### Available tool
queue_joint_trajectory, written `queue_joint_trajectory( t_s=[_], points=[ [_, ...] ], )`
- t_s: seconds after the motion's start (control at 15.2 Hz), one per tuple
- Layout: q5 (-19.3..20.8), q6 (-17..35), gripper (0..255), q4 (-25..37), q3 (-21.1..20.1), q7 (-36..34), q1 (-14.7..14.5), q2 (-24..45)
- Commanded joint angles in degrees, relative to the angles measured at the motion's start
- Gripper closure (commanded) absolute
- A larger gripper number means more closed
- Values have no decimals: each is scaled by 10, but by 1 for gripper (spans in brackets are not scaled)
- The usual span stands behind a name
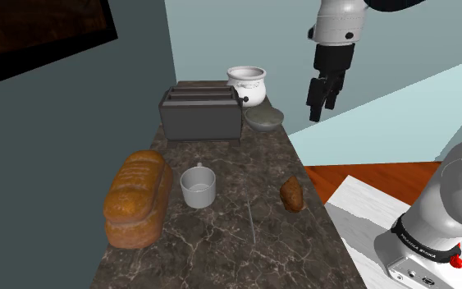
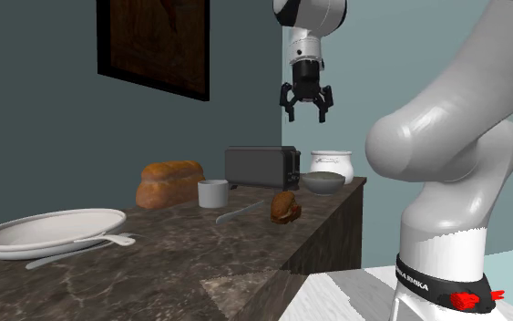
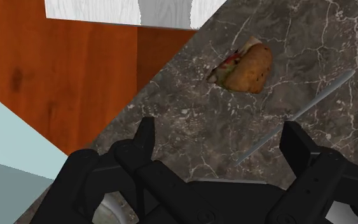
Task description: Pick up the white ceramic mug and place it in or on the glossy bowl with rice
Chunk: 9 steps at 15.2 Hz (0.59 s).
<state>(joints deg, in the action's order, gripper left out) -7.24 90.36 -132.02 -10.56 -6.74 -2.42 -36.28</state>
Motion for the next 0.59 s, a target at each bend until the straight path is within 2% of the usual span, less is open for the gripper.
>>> queue_joint_trajectory(
  t_s=[0.0,0.53],
  points=[
    [-8,25,0,5,-21,-22,-4,27],
    [-11,116,0,59,-103,-117,-12,166]
  ],
)
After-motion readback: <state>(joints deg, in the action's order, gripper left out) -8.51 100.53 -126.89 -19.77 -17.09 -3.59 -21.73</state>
